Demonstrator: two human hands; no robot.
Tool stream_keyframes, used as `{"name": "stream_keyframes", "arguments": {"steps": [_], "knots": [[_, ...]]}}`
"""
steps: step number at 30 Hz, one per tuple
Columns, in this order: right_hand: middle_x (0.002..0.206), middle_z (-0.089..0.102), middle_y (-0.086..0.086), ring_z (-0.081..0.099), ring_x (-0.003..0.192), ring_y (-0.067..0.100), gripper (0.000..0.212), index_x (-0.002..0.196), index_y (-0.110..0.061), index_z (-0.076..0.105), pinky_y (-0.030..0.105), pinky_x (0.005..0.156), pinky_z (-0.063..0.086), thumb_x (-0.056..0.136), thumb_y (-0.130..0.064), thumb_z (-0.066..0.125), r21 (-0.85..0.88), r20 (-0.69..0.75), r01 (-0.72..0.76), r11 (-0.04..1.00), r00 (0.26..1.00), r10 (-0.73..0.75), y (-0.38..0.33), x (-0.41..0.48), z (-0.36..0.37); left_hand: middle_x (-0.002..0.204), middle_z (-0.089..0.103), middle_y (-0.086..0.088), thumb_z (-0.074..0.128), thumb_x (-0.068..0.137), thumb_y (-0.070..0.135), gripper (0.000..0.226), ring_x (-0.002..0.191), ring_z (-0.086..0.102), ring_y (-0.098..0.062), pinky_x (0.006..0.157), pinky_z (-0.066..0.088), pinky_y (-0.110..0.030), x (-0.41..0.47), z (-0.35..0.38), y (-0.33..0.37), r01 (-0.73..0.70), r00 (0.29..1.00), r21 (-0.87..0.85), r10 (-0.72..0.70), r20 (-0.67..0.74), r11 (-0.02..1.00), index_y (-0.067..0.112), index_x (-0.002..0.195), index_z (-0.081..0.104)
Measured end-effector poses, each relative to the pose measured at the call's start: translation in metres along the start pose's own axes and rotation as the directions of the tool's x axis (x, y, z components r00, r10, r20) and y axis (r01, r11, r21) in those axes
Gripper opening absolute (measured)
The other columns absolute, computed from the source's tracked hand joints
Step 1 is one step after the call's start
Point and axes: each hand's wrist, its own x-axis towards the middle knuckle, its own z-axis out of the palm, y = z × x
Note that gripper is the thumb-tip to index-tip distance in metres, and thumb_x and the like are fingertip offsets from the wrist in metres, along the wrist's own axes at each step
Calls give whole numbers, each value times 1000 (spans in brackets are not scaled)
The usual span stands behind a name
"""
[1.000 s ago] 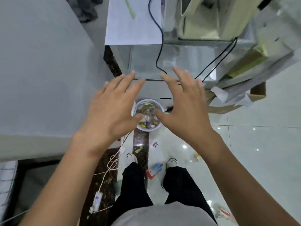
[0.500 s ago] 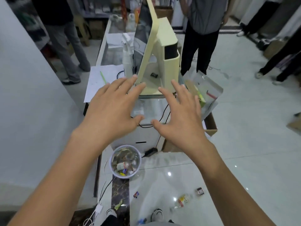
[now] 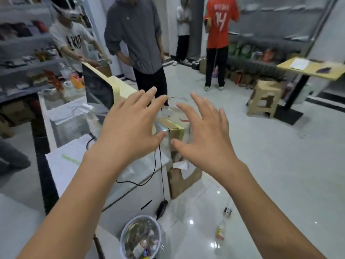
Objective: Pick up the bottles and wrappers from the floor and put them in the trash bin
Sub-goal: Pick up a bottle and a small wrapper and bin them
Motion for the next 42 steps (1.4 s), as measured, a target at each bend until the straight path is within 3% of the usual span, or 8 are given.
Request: {"name": "stream_keyframes", "arguments": {"steps": [3,6,13,18,24,29,35,42], "knots": [[168,4,-9,0,155,17,77,152,-42,28,49,125,-6,86,-49,67,-46,-48,-164,985,986,162,10,-42,-11,166,16,4,59,86,62,86,151,17,-21,119,27,-46,3,8,26,-167,986,-76,168,13,983,33,157,19],[168,3,-10,0,155,16,78,152,-42,28,49,125,-6,86,-51,67,-93,-86,-390,916,920,382,35,-106,-19,167,14,4,59,87,61,86,152,16,-22,118,25,-47,-3,30,72,-323,940,-158,336,65,933,34,157,18],[167,-1,-13,-2,155,14,79,152,-42,28,46,125,-6,85,-53,68,-174,-208,-804,568,594,777,68,-253,-61,168,2,6,57,90,59,86,153,8,-22,121,16,-44,-39,61,200,-651,695,-347,714,85,675,35,158,11],[166,10,-11,6,154,15,77,149,-40,37,49,124,-4,81,-49,72,-111,-365,-904,414,424,829,61,-329,-86,167,10,4,59,88,60,86,152,16,-23,119,24,-45,-60,55,278,-795,513,-394,858,-27,462,34,157,16],[166,13,-9,10,154,17,77,147,-40,39,54,124,6,80,-48,75,-81,-463,-969,234,244,852,66,-392,-115,167,15,3,61,86,59,85,151,19,-23,118,28,-47,-79,44,341,-868,374,-391,921,-110,306,33,157,20],[166,10,-11,7,154,15,76,147,-43,37,53,124,4,81,-49,75,-27,-460,-982,184,176,870,84,-419,-131,166,16,5,61,86,60,86,151,20,-22,117,28,-46,-82,42,381,-885,320,-390,940,-116,253,35,156,20],[167,8,-10,7,153,19,76,151,-39,35,47,119,19,85,-48,73,50,-436,-988,147,111,893,127,-445,-143,167,10,9,62,85,61,83,150,22,-22,114,32,-45,-78,52,438,-883,270,-419,959,-89,210,35,155,25],[168,9,-4,1,155,22,67,154,-36,29,46,124,9,94,-53,54,17,-438,-992,129,109,892,224,-464,-138,166,20,0,63,87,57,79,149,25,-27,116,31,-50,-54,88,527,-889,311,-396,937,-159,229,26,153,34]]}}
